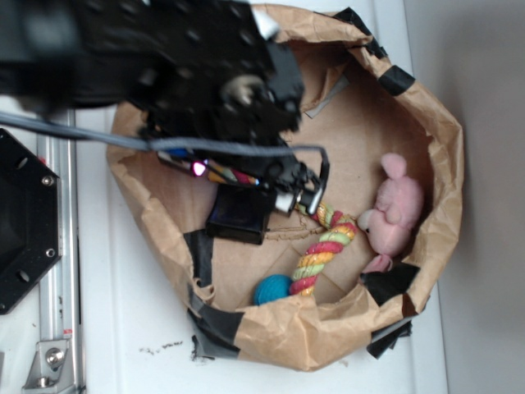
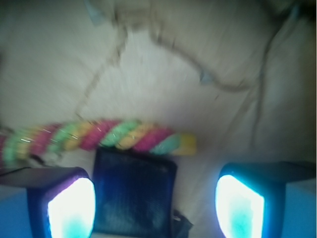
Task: Grab the black box.
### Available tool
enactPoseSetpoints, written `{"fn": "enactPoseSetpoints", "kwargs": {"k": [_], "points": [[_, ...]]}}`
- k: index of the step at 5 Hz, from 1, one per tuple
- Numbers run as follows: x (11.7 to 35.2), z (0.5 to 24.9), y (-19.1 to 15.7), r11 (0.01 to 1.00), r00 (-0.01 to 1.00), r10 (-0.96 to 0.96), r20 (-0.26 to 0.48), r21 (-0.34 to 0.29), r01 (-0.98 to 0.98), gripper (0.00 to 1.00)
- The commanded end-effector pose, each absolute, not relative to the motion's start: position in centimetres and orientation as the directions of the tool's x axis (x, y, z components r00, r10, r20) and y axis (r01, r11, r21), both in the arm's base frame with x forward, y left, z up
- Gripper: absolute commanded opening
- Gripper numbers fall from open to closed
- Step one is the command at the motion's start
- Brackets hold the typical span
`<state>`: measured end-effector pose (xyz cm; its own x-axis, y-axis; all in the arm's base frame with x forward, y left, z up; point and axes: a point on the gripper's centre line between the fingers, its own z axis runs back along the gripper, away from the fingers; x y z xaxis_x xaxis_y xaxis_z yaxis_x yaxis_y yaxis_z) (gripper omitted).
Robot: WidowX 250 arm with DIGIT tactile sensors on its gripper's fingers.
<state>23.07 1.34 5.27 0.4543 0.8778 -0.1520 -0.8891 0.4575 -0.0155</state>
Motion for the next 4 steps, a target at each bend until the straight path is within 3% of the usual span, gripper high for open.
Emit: {"fn": "enactPoseSetpoints", "kwargs": {"k": [1, 2, 3, 4], "points": [[23.5, 1.3, -0.1, 0.499, 0.502, 0.847, -0.173, -0.063, -0.864, 1.00], [22.4, 0.0, -1.4, 0.527, 0.524, 0.822, -0.221, -0.051, -0.848, 1.00], [22.4, 3.4, -1.0, 0.649, 0.650, 0.753, -0.098, -0.051, -0.759, 0.00], [23.6, 8.2, 1.9, 0.814, 0.804, 0.577, 0.145, -0.022, -0.580, 0.00]]}}
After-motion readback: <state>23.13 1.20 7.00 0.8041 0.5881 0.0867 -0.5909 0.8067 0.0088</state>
